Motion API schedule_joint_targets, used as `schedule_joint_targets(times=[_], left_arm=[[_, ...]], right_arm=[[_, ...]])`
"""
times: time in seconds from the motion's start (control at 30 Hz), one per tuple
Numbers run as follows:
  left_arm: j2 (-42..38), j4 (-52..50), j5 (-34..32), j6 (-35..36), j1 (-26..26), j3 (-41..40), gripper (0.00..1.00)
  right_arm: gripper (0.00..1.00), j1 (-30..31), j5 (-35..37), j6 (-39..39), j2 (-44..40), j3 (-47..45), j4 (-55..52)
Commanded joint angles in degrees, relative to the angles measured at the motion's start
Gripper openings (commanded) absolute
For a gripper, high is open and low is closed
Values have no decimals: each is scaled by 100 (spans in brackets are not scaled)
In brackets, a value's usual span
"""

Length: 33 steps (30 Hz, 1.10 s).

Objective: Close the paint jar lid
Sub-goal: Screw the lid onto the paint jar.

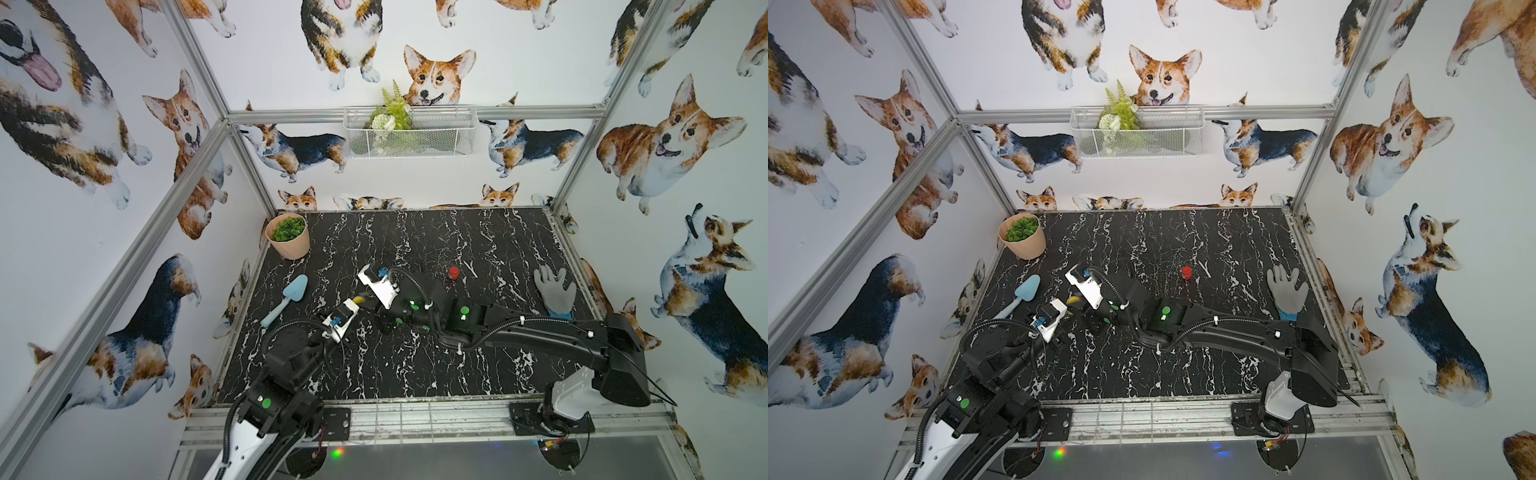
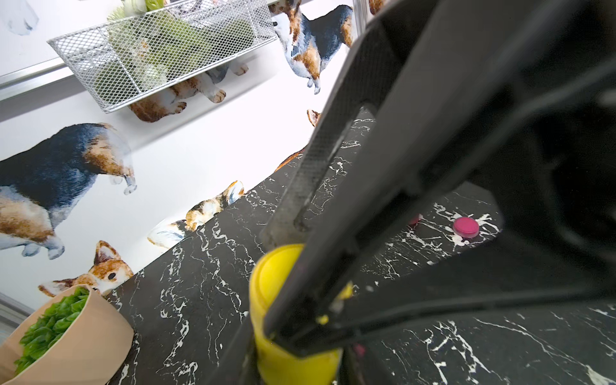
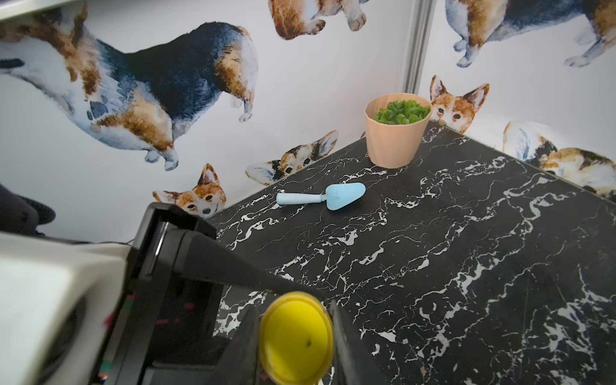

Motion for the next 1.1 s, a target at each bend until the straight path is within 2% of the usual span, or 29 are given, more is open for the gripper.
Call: schedule_joint_targets(times=[0.0,0.27,0.33,0.43,0.57,0.67,0.77,0.8,0.87,1.0,1.07], left_arm=[[-5,572,-97,73,5,52,30],[0,539,-354,81,5,60,30],[24,531,-357,80,5,67,30],[107,489,-362,74,5,87,30],[229,442,-287,46,4,112,30],[348,415,-197,31,5,130,30],[433,413,156,-64,5,133,31],[448,439,412,-83,4,122,31],[500,539,1079,-189,3,96,32],[608,616,1892,-300,4,95,32],[620,643,2007,-323,5,88,31]], right_arm=[[24,160,1026,689,201,308,-431],[27,239,1277,1052,333,328,-254],[34,239,1265,1005,237,217,-160],[58,239,1322,861,-69,-98,81],[74,189,1599,624,-649,-587,196],[76,71,1492,595,-1114,-929,218],[76,-158,783,366,-1459,-1103,92],[75,-290,139,6,-1554,-1051,-113],[73,-402,-581,-626,-1575,-863,-511],[68,-421,-1242,-1925,-1523,-504,-1321],[66,-431,-1421,-2235,-1488,-477,-1395]])
